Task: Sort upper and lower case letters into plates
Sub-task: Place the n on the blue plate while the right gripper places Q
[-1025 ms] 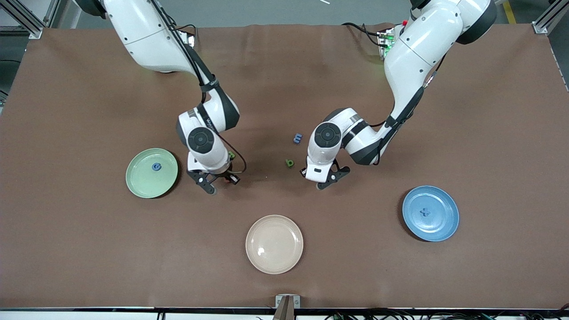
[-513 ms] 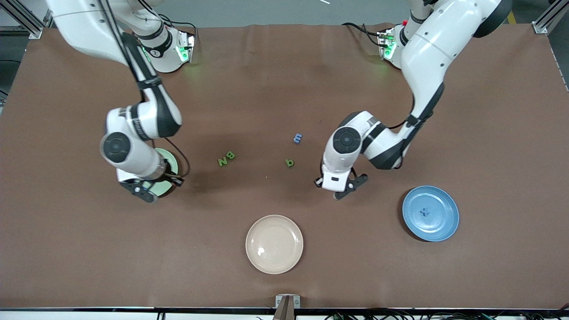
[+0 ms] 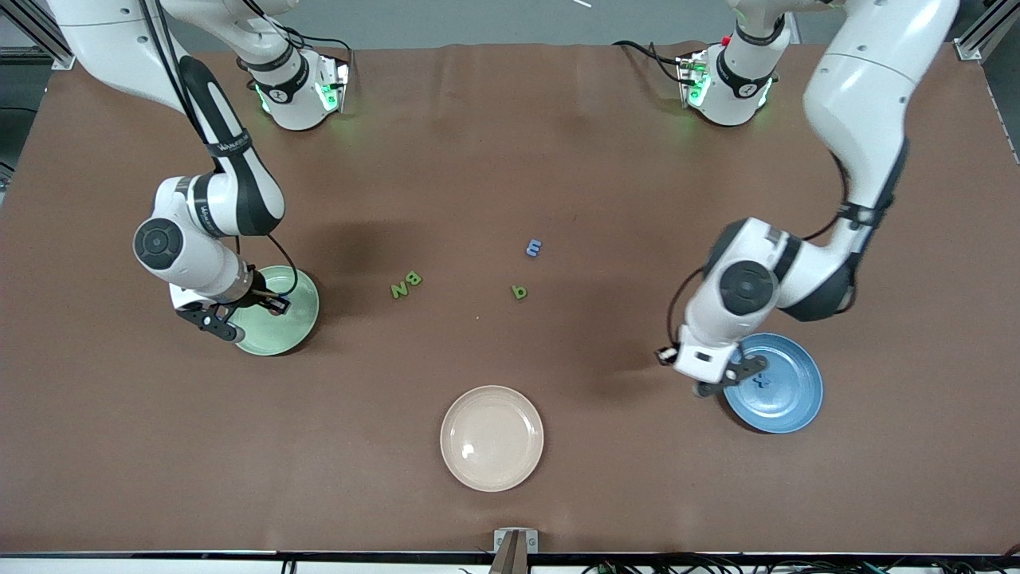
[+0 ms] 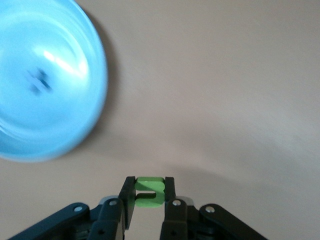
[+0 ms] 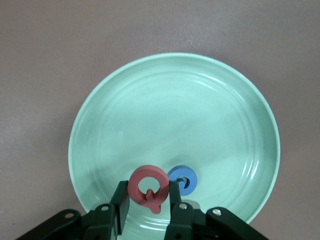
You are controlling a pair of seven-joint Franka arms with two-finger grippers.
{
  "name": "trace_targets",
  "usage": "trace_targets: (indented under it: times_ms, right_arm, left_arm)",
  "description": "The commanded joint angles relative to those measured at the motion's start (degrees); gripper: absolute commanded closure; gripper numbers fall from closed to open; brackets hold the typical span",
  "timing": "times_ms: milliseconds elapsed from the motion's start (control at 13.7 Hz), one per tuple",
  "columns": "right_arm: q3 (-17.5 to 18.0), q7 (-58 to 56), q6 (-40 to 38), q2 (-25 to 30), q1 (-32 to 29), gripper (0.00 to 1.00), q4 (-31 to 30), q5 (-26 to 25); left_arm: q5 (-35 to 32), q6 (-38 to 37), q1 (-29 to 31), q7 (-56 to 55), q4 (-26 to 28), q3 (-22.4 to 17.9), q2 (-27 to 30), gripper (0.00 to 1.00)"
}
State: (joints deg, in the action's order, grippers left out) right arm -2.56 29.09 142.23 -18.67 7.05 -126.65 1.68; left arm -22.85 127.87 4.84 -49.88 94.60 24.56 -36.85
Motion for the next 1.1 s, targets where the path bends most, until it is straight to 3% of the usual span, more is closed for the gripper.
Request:
trace_targets:
  times_ms: [0, 366, 586, 805, 879, 952, 1025]
  right_arm:
    - [1.15, -0.26, 3.92, 1.54, -0.99, 1.00, -3.07, -0.62]
    - [1.32, -0.26, 7.09, -0.83, -0.37, 1.00, -3.51, -0.53]
    - [1.41, -0.26, 7.27, -1.45, -0.28, 1.00, -3.43, -0.53]
    - [1.41, -0.17, 8.24, -2.85, 0.33, 1.00, -3.25, -0.53]
    - [1.41, -0.17, 8.41, -3.03, 0.51, 1.00, -3.25, -0.45]
    - [1.41, -0.26, 8.42, -3.30, 0.60, 0.99, -3.16, -0.45]
    - [1.41, -0.35, 8.07, -3.30, 0.68, 0.95, -3.16, -0.53]
  left_arm:
    - [-1.06, -2.01, 3.85, 8.97, -0.64, 0.40, 0.90, 1.00]
    - [-0.62, -0.44, 13.86, 26.82, -1.35, 0.57, -1.02, 0.99]
    - [-0.88, 3.34, 15.99, 30.27, 0.66, 0.49, -2.35, 0.94]
    - [-0.88, 3.96, 17.49, 34.05, 0.85, 0.49, -3.23, 0.66]
    - [-0.97, 4.75, 17.49, 34.50, 0.85, 0.40, -3.32, 0.43]
    - [-0.97, 4.76, 17.49, 34.59, 0.85, 0.40, -3.32, 0.29]
    - [-1.06, 4.84, 17.40, 34.76, 0.93, 0.40, -3.23, 0.00]
